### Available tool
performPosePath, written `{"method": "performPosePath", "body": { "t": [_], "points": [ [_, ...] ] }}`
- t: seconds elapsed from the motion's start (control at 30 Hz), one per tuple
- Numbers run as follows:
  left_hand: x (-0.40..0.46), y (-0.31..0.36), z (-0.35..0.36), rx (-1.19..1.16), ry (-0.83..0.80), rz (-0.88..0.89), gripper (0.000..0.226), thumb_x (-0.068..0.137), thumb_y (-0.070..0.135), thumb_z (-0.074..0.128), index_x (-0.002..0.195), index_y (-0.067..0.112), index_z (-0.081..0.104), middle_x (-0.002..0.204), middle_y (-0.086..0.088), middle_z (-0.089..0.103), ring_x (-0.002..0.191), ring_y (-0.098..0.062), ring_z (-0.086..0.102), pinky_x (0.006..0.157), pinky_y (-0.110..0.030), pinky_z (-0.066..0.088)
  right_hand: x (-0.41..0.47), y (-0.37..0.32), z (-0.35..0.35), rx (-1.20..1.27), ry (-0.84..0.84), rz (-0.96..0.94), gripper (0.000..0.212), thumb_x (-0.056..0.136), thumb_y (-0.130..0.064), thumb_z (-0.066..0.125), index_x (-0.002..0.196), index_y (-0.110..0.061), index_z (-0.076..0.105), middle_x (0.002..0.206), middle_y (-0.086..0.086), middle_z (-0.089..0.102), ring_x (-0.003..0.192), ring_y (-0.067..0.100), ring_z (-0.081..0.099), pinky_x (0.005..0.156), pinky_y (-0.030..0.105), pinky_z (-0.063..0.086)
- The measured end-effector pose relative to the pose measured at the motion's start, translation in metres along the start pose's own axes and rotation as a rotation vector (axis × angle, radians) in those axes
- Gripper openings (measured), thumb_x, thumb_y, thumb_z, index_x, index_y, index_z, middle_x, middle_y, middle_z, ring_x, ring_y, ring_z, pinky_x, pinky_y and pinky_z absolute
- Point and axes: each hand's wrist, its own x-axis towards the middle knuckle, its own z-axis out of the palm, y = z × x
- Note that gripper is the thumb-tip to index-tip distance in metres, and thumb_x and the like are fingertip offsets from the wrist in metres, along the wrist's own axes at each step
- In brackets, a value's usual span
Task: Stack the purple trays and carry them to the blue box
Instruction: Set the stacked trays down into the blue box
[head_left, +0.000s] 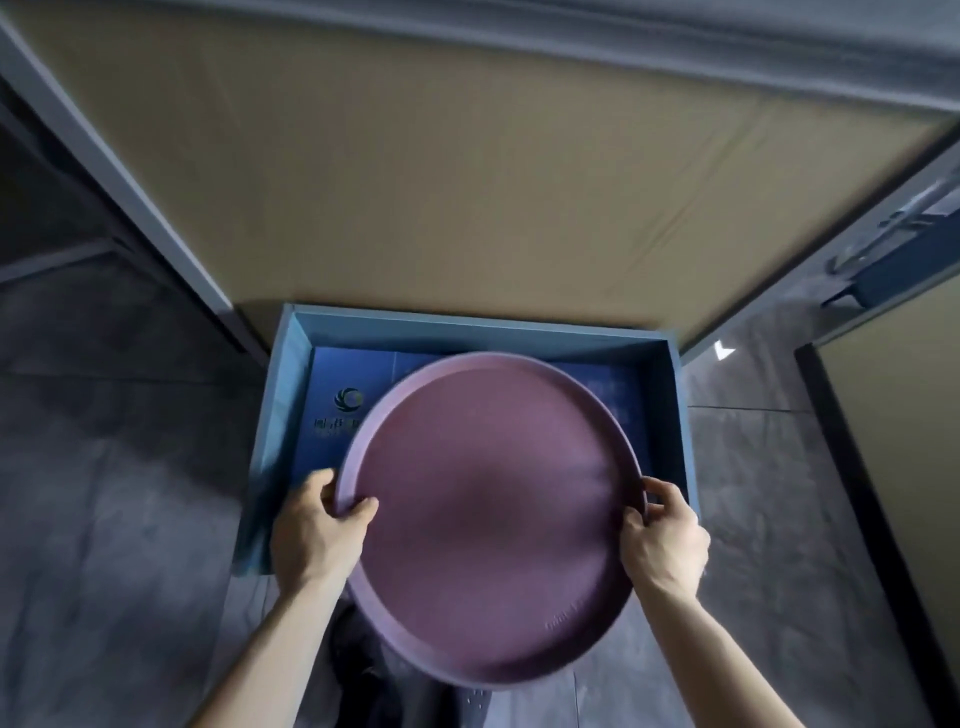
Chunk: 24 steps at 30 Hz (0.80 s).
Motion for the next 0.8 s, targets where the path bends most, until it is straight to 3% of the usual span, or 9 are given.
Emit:
{"method": "performPosePath", "body": {
  "t": [0.33, 0.53, 0.8],
  "points": [
    [0.021, 0.011, 0.018, 0.115, 0.027, 0.022, 0.048, 0.076, 0.033, 0.082, 0.116, 0.011, 0.068, 0.108, -0.012, 0.073, 0.102, -0.036, 0.066, 0.079, -0.036, 0.048, 0.019, -0.013, 0.019, -0.065, 0.039, -0.027, 0.041, 0.083, -0.019, 0.061, 0.124, -0.027, 0.064, 0.113, 0.009, 0.072, 0.105, 0.037, 0.063, 0.088, 0.041, 0.048],
    [0.019, 0.011, 0.023, 0.181, 0.067, 0.055, 0.049, 0.077, 0.038, 0.081, 0.115, 0.011, 0.068, 0.104, -0.01, 0.071, 0.098, -0.033, 0.065, 0.074, -0.037, 0.045, 0.026, -0.015, 0.016, -0.083, 0.03, -0.01, 0.046, 0.077, -0.015, 0.066, 0.118, -0.035, 0.068, 0.103, 0.008, 0.073, 0.097, 0.037, 0.065, 0.083, 0.041, 0.052],
    [0.016, 0.01, 0.024, 0.226, 0.107, 0.088, 0.049, 0.074, 0.041, 0.082, 0.113, 0.013, 0.069, 0.108, -0.011, 0.067, 0.099, -0.034, 0.063, 0.077, -0.041, 0.047, 0.042, -0.012, 0.015, -0.091, 0.01, -0.007, 0.045, 0.074, -0.009, 0.071, 0.114, -0.029, 0.073, 0.099, 0.005, 0.076, 0.095, 0.034, 0.068, 0.088, 0.035, 0.052]
  ]
}}
